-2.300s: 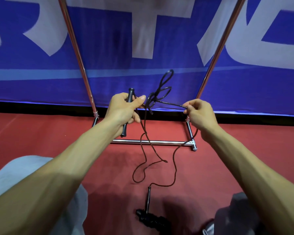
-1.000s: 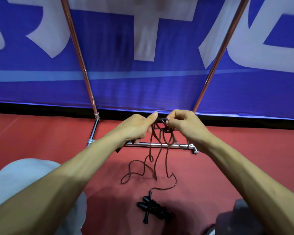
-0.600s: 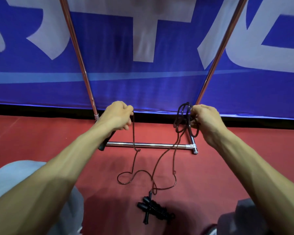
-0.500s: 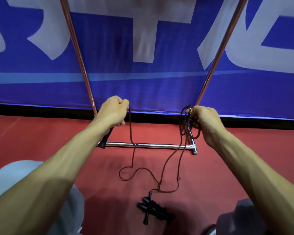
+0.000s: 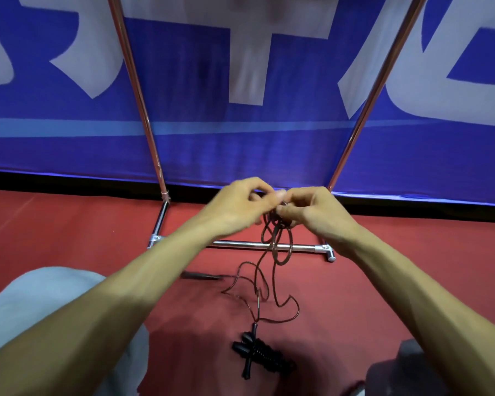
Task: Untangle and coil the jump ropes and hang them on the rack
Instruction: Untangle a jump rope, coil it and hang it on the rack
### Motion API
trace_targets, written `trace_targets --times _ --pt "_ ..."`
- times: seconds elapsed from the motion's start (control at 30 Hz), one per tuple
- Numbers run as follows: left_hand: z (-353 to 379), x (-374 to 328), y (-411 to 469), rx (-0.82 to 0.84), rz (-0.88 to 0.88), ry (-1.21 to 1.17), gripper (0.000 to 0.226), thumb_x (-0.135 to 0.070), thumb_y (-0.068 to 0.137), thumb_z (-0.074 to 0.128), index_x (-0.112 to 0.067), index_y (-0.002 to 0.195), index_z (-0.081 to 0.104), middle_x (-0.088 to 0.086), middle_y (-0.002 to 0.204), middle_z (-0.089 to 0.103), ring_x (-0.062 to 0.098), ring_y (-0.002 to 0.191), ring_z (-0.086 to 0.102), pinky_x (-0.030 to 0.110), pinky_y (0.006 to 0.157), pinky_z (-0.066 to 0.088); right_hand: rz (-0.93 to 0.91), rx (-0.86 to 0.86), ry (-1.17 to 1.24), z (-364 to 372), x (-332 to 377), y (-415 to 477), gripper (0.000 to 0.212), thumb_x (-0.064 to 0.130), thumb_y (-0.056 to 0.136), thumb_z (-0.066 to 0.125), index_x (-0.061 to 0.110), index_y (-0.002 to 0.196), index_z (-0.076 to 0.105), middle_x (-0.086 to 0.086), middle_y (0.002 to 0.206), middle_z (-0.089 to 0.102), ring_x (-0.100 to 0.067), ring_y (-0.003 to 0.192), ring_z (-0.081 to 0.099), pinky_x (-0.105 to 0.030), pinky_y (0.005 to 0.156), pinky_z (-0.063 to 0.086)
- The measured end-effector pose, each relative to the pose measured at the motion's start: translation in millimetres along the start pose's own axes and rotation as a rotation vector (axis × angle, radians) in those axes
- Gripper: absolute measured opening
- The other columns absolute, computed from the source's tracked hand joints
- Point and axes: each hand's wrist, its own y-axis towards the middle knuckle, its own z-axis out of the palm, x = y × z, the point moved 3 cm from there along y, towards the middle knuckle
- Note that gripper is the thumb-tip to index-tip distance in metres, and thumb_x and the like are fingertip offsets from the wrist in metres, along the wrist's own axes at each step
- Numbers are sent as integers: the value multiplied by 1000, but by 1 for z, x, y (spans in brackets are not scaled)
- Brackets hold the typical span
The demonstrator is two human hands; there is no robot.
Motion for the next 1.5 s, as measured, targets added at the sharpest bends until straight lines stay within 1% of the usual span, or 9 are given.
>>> trace_targets --times 0.2,0.43,0.63,0.77,0.93,1.03,1.17,1.3,1.5 --pt "1 6 4 -44 15 -108 7 -17 92 65 -14 97 68 7 75 72 14 63 66 33 70 54 -19 -4 38 0 -2 -1 7 7 86 67 1 83 69 -11 73 62 -13 69 62 -30 71 52" --pt "-9 22 9 -140 -212 -490 41 9 91 38 -18 99 68 7 73 59 16 54 61 28 61 50 -22 12 664 -16 8 -4 14 -7 89 52 3 88 62 -10 82 63 -23 83 66 -26 78 54" --pt "7 9 3 130 -53 -86 39 4 92 35 -14 93 69 6 70 52 13 56 56 29 68 54 -17 41 343 -8 7 -4 21 20 93 59 5 80 67 -10 74 64 -20 68 56 -22 60 47" --pt "14 6 -2 230 -15 -10 34 4 89 42 -13 103 67 2 61 51 15 58 56 26 68 54 -53 -55 344 -16 5 0 23 22 93 59 10 75 67 -6 65 49 -20 70 46 -31 73 39" --pt "22 3 -6 327 20 -15 19 -5 93 54 -18 95 67 5 61 55 13 55 57 16 62 46 -22 -63 750 -21 17 -4 23 16 96 51 5 78 59 1 52 36 -16 57 44 -30 76 46" --pt "16 10 2 195 40 5 15 -21 94 63 -16 80 66 -2 58 56 12 51 52 18 56 41 40 -99 946 -30 18 -5 25 20 94 49 8 73 55 2 48 33 -15 46 38 -28 69 48" --pt "0 16 8 -116 110 417 21 -33 96 58 -16 87 68 -1 71 64 24 74 55 34 66 41 32 -106 333 -34 12 -8 39 40 90 59 3 79 60 -4 41 40 -23 40 47 -32 62 51" --pt "3 14 4 -82 175 595 21 -34 99 50 -18 88 57 -1 90 56 24 91 55 36 75 41 17 58 64 -16 10 -10 36 39 84 68 4 90 65 -2 58 62 -24 59 65 -34 63 57" --pt "7 17 6 -59 171 528 20 -32 101 46 -19 86 50 0 90 51 25 79 55 44 76 47 -39 134 -378 6 3 -5 30 45 79 72 16 79 67 -7 75 71 -24 65 66 -35 69 54"
